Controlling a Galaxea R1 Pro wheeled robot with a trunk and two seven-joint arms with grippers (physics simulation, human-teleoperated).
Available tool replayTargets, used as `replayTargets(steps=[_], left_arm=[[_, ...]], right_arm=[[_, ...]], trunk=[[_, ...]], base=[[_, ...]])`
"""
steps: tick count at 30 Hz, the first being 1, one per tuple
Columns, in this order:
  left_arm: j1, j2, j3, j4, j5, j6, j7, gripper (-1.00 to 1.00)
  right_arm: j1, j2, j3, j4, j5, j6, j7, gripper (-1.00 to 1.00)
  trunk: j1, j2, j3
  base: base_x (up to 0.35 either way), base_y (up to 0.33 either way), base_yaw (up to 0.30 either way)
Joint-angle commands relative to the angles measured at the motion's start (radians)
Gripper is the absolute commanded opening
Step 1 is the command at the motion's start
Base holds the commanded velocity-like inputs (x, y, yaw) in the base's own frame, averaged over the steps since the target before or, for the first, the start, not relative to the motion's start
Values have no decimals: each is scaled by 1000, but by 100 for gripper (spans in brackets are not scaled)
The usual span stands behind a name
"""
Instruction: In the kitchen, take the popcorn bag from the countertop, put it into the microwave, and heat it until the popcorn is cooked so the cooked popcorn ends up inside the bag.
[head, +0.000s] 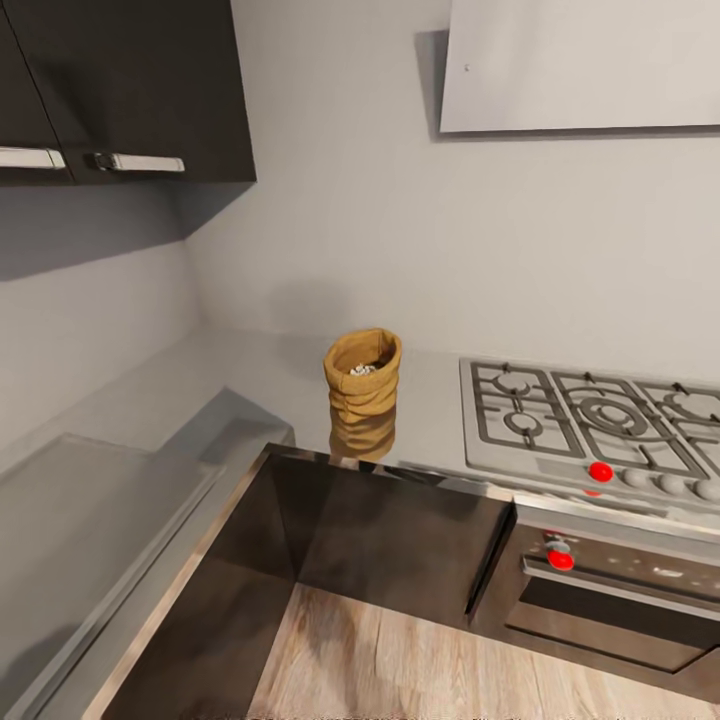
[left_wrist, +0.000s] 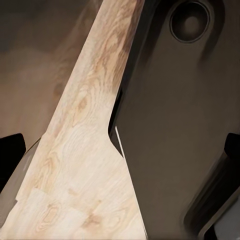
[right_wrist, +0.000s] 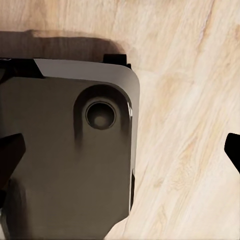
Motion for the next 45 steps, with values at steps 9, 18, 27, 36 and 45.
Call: replayTargets(steps=[9, 18, 27, 36, 45], left_arm=[[0, 0, 1, 0, 4, -3, 1, 100], [0, 0, 2, 0, 4, -3, 1, 100], [0, -3, 0, -3, 4, -3, -5, 100], [0, 0, 0, -2, 10, -2, -8, 100], [0, -18, 6, 3, 10, -3, -9, 100]], right_arm=[[-1, -1, -9, 3, 8, -4, 2, 100], [-1, -3, -9, 2, 9, -6, 8, 100], [-3, -2, 1, -168, 22, 35, 24, 100], [-3, 92, 150, -1025, 20, 713, 139, 100], [-30, 212, 279, -1476, 16, 1098, 142, 100]], trunk=[[0, -1, -15], [0, -1, -28], [0, -1, -29], [0, -1, -29], [0, -1, -29]], base=[[0, 0, 0], [0, 0, 0], [0, 0, 0], [0, 0, 0], [0, 0, 0]])
